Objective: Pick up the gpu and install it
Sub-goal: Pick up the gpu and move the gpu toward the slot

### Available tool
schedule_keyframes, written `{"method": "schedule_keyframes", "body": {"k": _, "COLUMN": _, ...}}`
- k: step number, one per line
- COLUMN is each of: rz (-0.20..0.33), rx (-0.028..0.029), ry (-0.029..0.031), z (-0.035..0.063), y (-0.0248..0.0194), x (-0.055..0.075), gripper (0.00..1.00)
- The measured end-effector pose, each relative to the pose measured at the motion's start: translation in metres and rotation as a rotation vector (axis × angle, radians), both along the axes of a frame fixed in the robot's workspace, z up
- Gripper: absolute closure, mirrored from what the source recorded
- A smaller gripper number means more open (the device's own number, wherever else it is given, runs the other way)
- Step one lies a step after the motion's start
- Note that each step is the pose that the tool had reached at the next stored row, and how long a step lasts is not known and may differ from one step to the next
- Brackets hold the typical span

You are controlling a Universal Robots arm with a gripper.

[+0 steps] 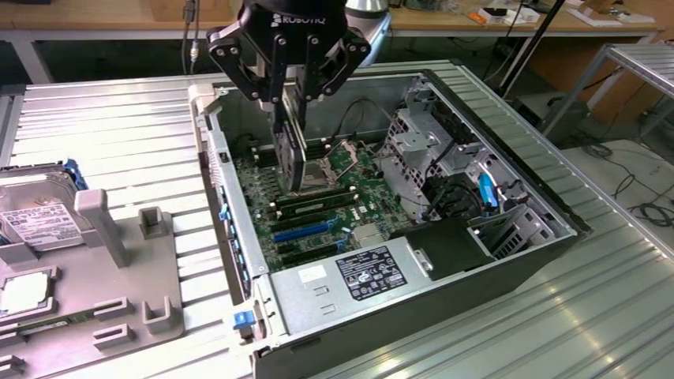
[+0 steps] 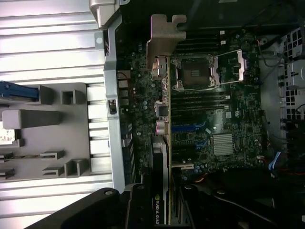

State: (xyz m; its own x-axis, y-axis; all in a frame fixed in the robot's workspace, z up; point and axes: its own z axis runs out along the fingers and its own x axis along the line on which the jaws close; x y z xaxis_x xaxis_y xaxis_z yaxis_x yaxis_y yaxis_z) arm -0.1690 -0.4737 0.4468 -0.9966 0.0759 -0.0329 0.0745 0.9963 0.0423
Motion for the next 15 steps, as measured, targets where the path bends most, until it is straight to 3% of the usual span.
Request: {"method": "schedule_keyframes", "body": {"k": 15, "rz": 0.0, "rx": 0.0, "ry": 0.0001, "z": 0.0, "y": 0.0, "x": 0.026, "gripper": 0.73}}
